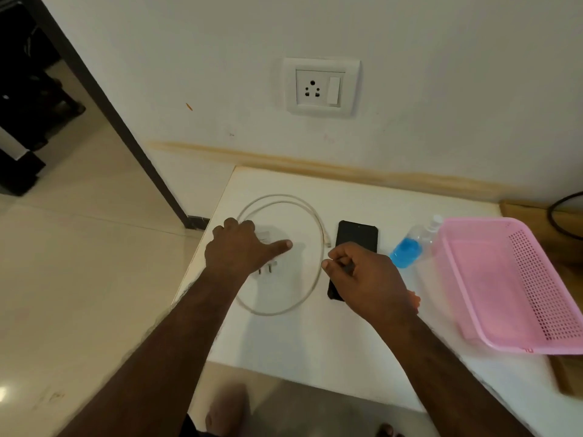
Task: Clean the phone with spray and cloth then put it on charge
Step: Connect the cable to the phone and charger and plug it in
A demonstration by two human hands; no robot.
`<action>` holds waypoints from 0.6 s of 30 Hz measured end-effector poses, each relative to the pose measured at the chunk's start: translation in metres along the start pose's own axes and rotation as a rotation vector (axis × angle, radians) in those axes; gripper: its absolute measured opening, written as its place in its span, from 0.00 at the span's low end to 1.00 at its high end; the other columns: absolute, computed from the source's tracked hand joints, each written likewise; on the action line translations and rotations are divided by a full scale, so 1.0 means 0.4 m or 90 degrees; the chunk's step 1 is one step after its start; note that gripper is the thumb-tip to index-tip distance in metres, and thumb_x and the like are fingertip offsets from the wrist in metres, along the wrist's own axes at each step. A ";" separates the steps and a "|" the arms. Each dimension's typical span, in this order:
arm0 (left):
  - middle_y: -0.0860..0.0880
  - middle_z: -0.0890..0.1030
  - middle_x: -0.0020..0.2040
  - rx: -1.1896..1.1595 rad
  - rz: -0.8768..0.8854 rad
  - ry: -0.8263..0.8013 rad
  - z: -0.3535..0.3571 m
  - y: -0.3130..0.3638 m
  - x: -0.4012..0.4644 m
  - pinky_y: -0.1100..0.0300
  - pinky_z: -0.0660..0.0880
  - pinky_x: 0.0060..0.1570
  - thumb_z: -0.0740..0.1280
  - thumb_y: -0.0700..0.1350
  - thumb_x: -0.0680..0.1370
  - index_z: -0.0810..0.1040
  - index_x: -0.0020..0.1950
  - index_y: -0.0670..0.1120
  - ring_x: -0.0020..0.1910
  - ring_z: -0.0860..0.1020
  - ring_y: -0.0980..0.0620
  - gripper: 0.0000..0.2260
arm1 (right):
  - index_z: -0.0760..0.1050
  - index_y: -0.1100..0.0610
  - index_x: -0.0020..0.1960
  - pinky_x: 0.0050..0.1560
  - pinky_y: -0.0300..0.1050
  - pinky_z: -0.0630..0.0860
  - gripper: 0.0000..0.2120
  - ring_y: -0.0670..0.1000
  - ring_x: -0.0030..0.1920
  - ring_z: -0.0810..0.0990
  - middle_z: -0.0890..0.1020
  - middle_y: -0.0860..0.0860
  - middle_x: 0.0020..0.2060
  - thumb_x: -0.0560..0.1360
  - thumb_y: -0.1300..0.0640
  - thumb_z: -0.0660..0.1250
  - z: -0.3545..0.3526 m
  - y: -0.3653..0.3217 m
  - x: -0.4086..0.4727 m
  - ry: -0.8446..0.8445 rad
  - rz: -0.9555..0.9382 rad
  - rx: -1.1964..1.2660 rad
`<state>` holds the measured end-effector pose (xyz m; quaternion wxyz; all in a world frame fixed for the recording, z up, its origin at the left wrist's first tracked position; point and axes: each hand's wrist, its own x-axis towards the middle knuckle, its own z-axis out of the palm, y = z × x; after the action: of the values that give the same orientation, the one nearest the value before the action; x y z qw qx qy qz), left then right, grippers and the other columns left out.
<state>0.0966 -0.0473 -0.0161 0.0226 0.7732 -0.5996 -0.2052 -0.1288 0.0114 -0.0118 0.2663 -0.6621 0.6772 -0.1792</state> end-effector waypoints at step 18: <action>0.42 0.77 0.57 -0.039 -0.020 -0.019 -0.029 -0.033 0.052 0.44 0.76 0.56 0.56 0.67 0.78 0.77 0.60 0.45 0.57 0.76 0.41 0.28 | 0.67 0.49 0.73 0.66 0.52 0.71 0.28 0.55 0.70 0.65 0.67 0.49 0.75 0.78 0.37 0.60 0.092 -0.051 0.085 -0.016 -0.015 -0.259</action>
<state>0.1167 -0.0655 -0.0152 0.0343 0.7781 -0.5812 -0.2357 -0.0898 -0.0193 -0.0331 0.1331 -0.7125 0.6881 -0.0334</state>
